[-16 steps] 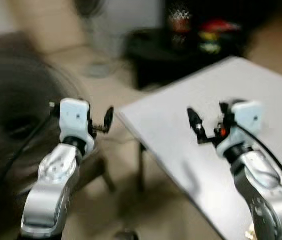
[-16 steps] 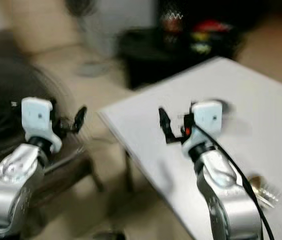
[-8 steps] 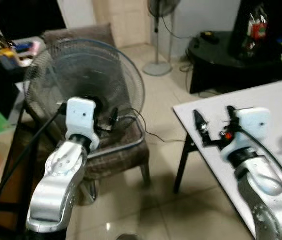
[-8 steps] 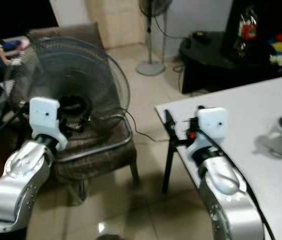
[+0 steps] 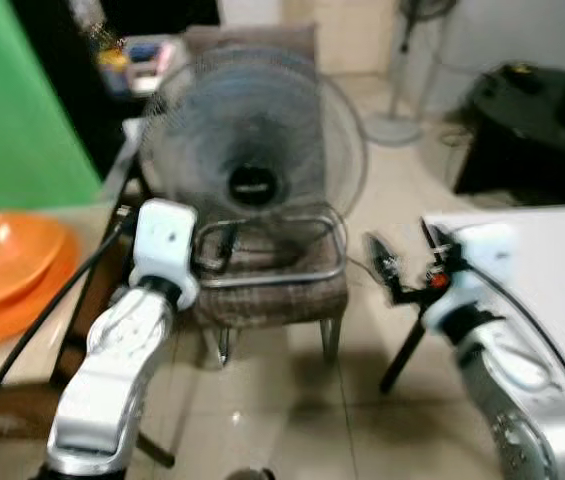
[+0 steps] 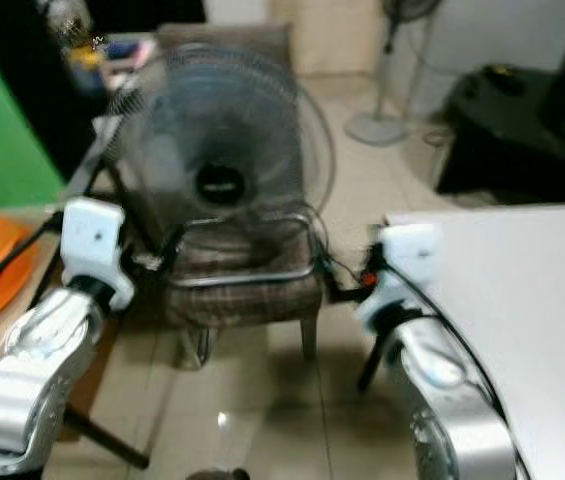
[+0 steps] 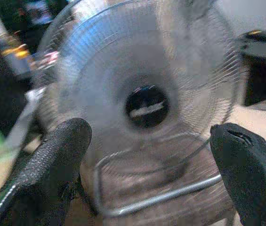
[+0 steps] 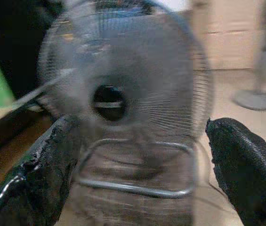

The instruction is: Setting the table

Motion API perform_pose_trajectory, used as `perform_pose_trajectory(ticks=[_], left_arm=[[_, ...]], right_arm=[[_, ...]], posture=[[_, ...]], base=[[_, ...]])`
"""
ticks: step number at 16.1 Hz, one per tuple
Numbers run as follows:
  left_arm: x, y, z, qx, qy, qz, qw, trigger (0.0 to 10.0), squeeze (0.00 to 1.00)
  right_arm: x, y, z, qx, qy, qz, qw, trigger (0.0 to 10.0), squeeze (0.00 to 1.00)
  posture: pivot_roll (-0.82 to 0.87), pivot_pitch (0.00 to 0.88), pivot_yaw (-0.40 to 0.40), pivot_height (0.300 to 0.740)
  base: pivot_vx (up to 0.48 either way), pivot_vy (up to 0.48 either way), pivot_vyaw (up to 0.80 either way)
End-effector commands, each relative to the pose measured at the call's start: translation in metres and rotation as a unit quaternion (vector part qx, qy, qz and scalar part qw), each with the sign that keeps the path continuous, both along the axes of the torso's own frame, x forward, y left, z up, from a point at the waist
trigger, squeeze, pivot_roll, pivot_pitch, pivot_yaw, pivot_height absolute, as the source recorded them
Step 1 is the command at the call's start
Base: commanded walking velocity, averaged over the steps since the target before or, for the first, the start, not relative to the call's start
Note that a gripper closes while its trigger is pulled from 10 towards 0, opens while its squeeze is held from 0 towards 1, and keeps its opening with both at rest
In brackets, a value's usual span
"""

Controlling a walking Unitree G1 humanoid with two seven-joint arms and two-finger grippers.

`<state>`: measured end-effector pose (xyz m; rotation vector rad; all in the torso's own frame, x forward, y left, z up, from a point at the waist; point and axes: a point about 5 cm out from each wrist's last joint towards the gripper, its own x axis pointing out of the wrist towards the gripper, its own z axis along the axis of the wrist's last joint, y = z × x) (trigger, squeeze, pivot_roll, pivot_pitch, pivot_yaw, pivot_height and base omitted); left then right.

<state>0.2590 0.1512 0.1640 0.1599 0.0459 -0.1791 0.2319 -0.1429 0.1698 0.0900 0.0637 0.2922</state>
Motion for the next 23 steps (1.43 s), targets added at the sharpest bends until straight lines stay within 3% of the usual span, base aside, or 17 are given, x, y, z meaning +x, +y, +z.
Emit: perform_pose_trajectory(ticks=[1, 8, 18, 21, 22, 23], left_arm=[[-0.002, 0.001, 0.005, 0.001, -0.012, 0.002, 1.0, 10.0, 0.0], [-0.007, 0.003, 0.004, -0.006, -0.009, -0.005, 1.0, 10.0, 0.0], [-0.005, 0.005, 0.006, -0.005, -0.01, -0.007, 1.0, 10.0, 0.0], [-0.005, 0.005, 0.007, -0.005, -0.011, -0.009, 1.0, 10.0, 0.0], [-0.005, 0.005, 0.006, -0.004, -0.01, -0.01, 1.0, 10.0, 0.0], [-0.005, 0.005, 0.006, -0.004, -0.009, -0.011, 1.0, 10.0, 0.0]], right_arm=[[0.003, -0.002, -0.002, 0.0, 0.011, 0.004, 1.0, 10.0, 1.0], [0.006, 0.003, -0.011, -0.013, 0.023, 0.047, 0.999, 10.0, 1.0], [0.008, 0.005, -0.014, -0.008, 0.024, 0.048, 0.999, 10.0, 1.0], [0.012, 0.003, -0.012, 0.005, 0.025, 0.031, 0.999, 10.0, 1.0], [0.013, 0.002, -0.012, 0.007, 0.029, 0.027, 0.999, 10.0, 0.83], [0.014, 0.002, -0.012, 0.008, 0.031, 0.026, 0.999, 10.0, 0.77]], posture=[[0.14, 0.0, 0.056, 0.74], [0.16, 0.0, 0.03, 0.74], [0.17, 0.0, 0.037, 0.74], [0.17, 0.0, 0.036, 0.74], [0.17, 0.0, 0.037, 0.74], [0.17, 0.0, 0.037, 0.74]], base=[[0.0, 0.0, 0.8], [0.114, 0.0, 0.8], [0.286, 0.0, 0.8], [0.286, 0.0, 0.0], [0.285, 0.0, 0.0], [0.285, 0.0, 0.0]])
